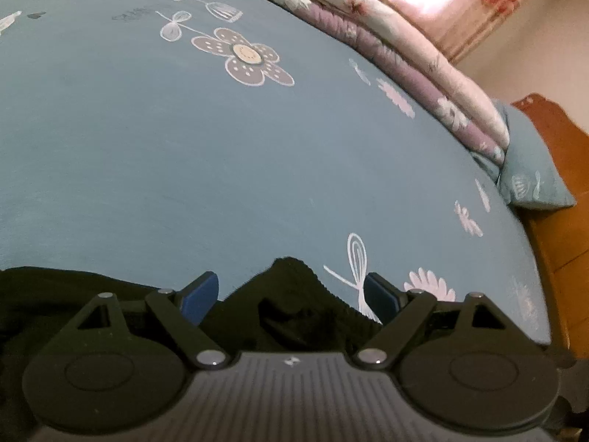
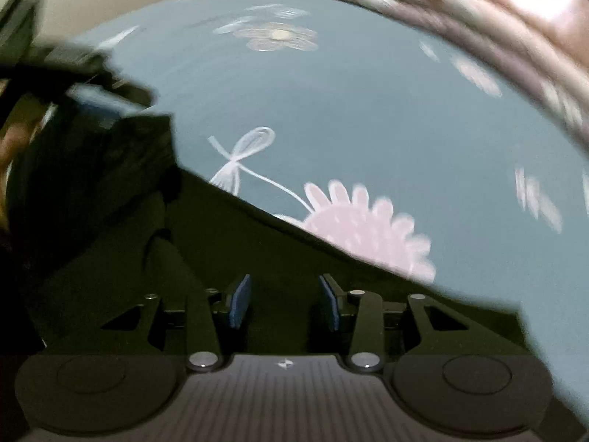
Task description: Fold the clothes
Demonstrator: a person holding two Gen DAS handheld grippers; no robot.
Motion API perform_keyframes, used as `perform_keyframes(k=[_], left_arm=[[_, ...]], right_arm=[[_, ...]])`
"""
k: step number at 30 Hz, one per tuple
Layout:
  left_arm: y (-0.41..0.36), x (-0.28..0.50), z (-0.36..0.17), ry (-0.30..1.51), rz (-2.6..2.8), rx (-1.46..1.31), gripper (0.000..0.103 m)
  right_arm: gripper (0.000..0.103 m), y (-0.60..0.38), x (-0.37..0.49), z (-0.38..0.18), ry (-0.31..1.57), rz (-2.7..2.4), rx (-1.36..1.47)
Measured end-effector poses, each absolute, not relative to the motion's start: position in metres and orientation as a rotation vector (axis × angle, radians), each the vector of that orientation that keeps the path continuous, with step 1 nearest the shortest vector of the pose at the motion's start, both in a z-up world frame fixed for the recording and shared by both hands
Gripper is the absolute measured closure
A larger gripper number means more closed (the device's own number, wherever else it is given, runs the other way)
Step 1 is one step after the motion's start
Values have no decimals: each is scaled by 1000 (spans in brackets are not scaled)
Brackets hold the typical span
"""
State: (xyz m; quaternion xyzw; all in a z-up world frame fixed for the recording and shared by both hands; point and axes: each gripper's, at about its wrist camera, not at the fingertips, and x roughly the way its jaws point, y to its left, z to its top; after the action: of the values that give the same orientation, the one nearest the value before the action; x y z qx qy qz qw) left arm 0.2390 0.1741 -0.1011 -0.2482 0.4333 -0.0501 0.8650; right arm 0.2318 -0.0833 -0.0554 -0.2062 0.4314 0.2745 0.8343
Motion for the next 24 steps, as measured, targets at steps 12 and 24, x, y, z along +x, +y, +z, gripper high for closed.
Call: perform_keyframes(k=[12,24], left_arm=[[174,243,-107,932,-77,-507,17],[172,247,-111,946,-77,-505,17]], right_arm=[[63,-29,248,-81,920,936,-1024],[100,-27,272,-66,950,990,-949]])
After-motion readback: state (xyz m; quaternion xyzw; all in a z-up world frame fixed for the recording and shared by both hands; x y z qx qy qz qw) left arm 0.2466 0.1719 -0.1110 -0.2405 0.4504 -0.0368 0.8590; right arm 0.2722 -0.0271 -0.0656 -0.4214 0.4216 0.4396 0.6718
